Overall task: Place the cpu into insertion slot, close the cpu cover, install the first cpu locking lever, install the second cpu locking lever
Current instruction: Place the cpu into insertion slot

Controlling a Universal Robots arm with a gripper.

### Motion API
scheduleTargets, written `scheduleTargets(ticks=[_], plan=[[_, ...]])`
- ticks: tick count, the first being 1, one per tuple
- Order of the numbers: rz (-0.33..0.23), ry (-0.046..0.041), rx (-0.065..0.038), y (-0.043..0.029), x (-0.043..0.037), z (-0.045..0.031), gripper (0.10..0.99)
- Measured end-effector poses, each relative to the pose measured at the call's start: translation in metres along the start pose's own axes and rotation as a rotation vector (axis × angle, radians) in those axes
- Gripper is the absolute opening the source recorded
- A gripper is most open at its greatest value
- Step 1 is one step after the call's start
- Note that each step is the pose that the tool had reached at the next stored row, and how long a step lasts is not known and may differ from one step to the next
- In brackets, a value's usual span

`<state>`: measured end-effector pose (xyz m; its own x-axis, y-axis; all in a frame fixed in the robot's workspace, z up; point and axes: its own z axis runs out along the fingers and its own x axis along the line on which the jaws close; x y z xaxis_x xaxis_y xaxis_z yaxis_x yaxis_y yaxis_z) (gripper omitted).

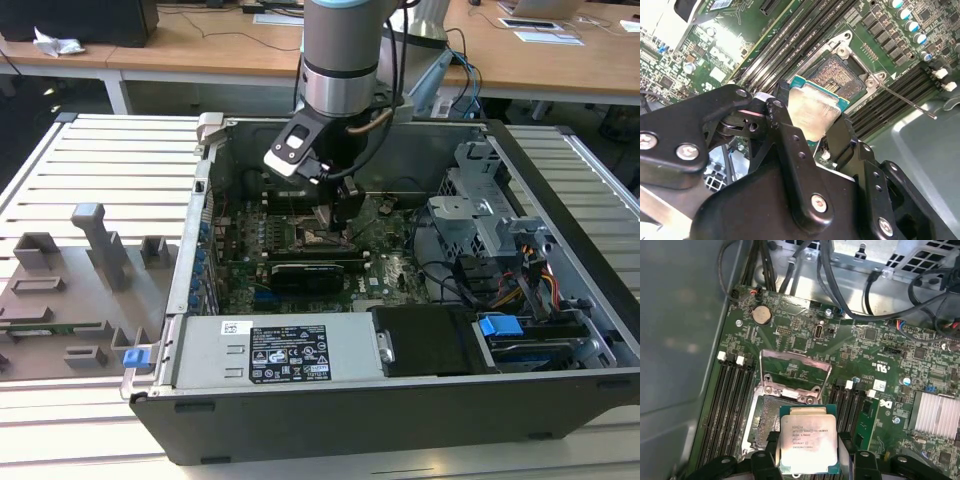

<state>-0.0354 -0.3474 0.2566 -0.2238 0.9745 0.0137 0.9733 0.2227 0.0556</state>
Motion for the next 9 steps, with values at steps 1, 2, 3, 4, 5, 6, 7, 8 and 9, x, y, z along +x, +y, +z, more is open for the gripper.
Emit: scheduleTargets(ticks=[1,2,3,4,5,6,7,8,9], plan=[[0.008,-0.0007,0.000,0.0000,0.0000,0.0000,0.541],[0.021,-0.0018,0.000,0.0000,0.0000,0.0000,0.541],[0.030,-0.0025,0.000,0.0000,0.0000,0.0000,0.541],[0.038,-0.0032,0.000,0.0000,0.0000,0.0000,0.541],[0.047,-0.0039,0.000,0.0000,0.0000,0.0000,0.541],[0.054,-0.0045,0.000,0.0000,0.0000,0.0000,0.541],[0.065,-0.0054,-0.001,0.0000,0.0000,0.0000,0.541],[0.077,-0.0065,-0.001,0.0000,0.0000,0.0000,0.541],[0.087,-0.0074,-0.001,0.0000,0.0000,0.0000,0.541]])
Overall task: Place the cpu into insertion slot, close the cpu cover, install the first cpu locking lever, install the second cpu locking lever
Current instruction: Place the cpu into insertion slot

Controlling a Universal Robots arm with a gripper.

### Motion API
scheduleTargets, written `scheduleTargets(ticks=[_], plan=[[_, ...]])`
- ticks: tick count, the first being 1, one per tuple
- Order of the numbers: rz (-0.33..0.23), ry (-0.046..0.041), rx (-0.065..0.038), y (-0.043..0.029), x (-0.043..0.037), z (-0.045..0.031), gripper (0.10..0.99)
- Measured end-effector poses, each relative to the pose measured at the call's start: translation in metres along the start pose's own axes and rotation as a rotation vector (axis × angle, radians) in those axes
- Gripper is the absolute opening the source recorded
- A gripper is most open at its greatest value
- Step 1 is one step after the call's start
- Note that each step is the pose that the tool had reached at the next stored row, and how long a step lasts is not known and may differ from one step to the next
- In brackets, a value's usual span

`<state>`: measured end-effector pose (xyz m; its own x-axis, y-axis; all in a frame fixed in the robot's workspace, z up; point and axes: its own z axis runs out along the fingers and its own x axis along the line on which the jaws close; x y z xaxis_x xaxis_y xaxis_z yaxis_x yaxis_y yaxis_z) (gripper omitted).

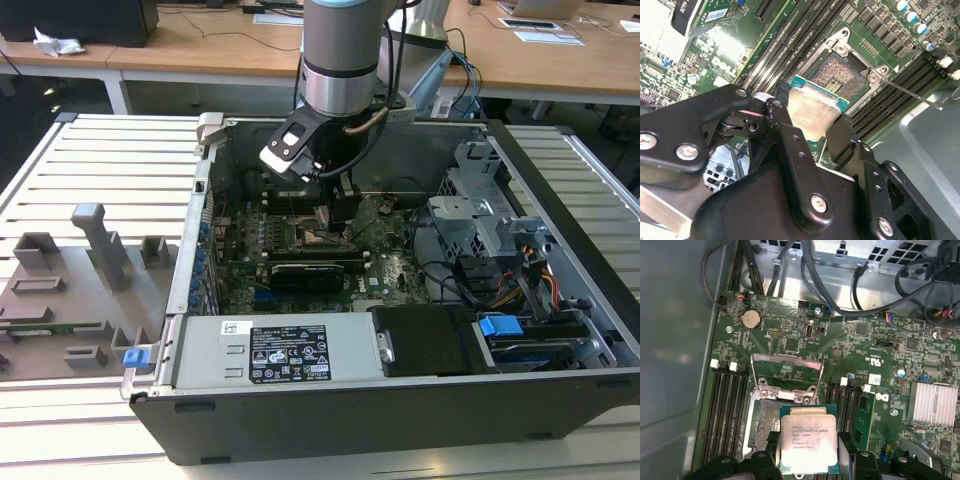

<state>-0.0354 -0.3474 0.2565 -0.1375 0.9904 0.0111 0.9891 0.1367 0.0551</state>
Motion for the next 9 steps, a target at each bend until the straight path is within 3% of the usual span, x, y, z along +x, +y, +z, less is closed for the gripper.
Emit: scheduleTargets(ticks=[9], plan=[[0.078,-0.0069,-0.001,0.0000,0.0000,0.0000,0.541]])
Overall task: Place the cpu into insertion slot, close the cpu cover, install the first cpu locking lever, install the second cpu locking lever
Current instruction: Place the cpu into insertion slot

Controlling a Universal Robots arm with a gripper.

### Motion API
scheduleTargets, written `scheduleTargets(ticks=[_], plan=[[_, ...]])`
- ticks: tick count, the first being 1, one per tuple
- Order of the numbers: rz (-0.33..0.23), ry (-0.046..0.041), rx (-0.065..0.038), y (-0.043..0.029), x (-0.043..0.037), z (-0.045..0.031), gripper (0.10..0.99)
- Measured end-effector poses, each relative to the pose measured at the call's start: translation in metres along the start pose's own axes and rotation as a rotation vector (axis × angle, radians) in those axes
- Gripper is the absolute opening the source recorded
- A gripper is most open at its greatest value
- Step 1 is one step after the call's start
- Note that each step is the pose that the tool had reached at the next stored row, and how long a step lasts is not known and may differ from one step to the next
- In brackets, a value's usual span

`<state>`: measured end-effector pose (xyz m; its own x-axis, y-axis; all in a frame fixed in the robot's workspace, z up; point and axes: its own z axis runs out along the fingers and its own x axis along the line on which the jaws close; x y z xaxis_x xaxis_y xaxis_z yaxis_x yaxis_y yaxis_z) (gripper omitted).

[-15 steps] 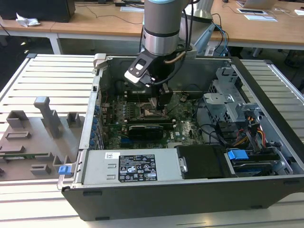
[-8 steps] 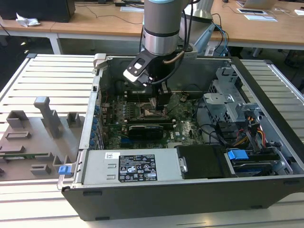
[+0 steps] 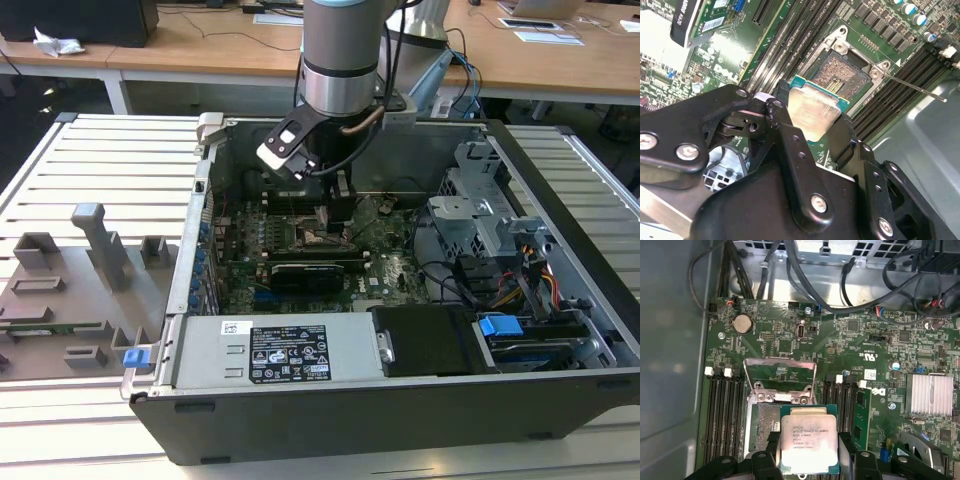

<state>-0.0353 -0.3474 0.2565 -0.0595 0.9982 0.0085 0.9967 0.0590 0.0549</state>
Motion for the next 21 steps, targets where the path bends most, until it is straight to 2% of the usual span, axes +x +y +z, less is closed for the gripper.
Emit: scheduleTargets(ticks=[16,21], plan=[[0.128,-0.0124,-0.001,0.0000,0.0000,0.0000,0.541],[0.139,-0.0133,-0.001,0.0000,0.0000,0.0000,0.541]])
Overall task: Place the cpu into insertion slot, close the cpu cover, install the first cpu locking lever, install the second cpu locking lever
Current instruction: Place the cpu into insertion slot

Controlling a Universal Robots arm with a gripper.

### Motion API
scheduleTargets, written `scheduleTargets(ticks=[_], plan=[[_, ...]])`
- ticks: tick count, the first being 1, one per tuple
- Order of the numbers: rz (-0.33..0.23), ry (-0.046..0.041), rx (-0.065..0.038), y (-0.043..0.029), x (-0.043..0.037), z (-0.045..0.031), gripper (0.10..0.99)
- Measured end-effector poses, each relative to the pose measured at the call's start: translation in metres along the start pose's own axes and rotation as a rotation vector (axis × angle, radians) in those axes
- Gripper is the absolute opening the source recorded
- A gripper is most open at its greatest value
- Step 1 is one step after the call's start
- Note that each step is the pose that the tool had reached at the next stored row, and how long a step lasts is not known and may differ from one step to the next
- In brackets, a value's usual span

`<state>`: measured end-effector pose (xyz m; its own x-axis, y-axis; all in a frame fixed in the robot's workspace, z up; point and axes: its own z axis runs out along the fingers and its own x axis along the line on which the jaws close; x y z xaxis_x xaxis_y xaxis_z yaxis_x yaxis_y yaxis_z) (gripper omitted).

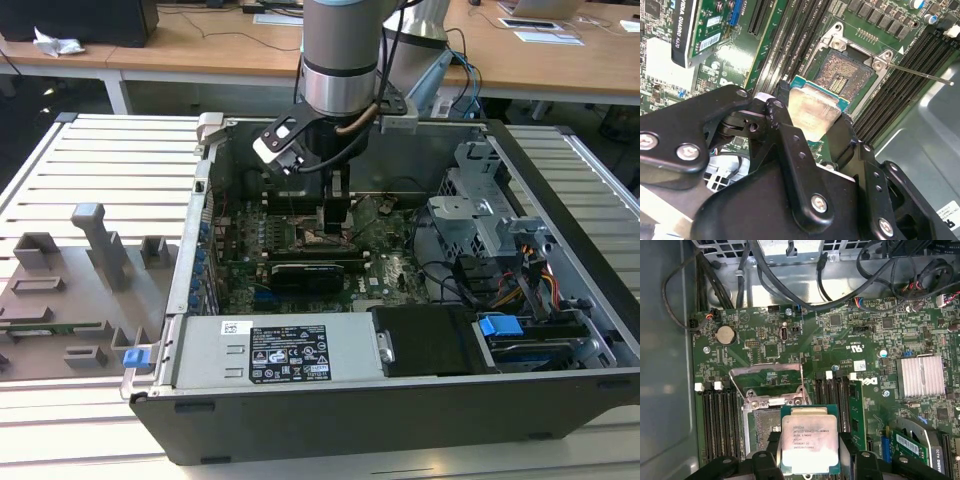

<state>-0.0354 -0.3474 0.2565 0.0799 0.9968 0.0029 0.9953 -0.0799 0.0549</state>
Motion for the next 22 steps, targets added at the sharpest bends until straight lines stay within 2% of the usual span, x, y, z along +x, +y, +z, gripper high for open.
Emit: scheduleTargets(ticks=[2,6,9,11,15,19,21,22], plan=[[0.000,0.0001,0.000,-0.0001,0.0006,0.0001,0.541],[0.000,-0.0042,0.000,-0.0014,0.0178,0.0000,0.541],[-0.001,-0.0042,0.000,-0.0019,0.0232,0.0000,0.541],[-0.004,-0.0040,0.000,-0.0019,0.0236,0.0001,0.541],[-0.107,0.0017,0.000,-0.0020,0.0239,0.0003,0.541],[-0.108,0.0017,0.000,-0.0021,0.0239,0.0003,0.541],[-0.108,0.0017,0.000,-0.0069,0.0238,0.0004,0.541],[-0.107,0.0015,0.000,-0.0139,0.0256,0.0005,0.541]])
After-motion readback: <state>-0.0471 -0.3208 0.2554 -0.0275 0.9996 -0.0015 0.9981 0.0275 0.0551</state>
